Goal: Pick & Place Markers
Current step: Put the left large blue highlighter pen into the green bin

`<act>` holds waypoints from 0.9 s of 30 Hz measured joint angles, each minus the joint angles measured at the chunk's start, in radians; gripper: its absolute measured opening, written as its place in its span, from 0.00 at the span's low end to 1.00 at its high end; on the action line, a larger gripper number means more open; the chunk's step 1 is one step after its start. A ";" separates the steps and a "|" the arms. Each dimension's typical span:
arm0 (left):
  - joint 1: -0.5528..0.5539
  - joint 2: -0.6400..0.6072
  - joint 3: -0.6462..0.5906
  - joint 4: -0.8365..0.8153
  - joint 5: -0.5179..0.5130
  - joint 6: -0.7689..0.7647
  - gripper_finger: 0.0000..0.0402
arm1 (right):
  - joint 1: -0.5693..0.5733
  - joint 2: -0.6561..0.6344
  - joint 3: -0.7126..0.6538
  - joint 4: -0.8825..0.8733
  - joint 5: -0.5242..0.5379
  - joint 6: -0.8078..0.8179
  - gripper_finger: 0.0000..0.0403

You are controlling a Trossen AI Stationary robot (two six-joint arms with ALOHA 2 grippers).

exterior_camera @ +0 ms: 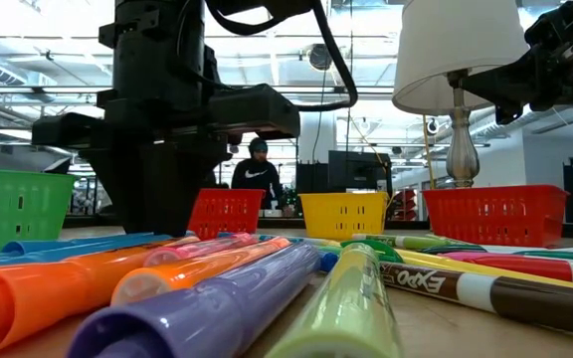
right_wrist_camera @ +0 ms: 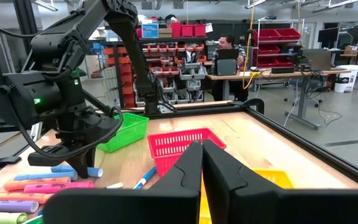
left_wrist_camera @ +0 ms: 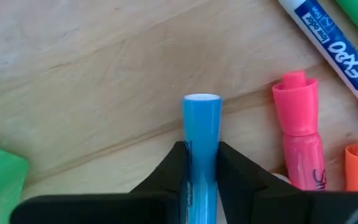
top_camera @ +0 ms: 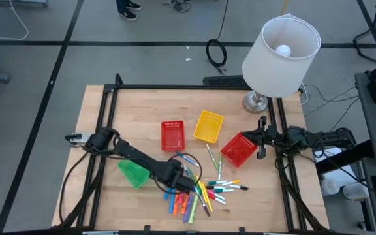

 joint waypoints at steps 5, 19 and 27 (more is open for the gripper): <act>0.004 -0.004 0.049 -0.062 -0.060 0.029 0.15 | 0.000 0.000 0.000 0.000 0.000 0.000 0.00; 0.027 -0.201 0.064 -0.128 -0.211 0.163 0.15 | 0.000 0.000 0.000 0.000 0.000 0.000 0.00; 0.083 -0.414 0.065 -0.295 -0.262 0.341 0.15 | 0.000 0.000 0.000 0.000 0.001 0.000 0.00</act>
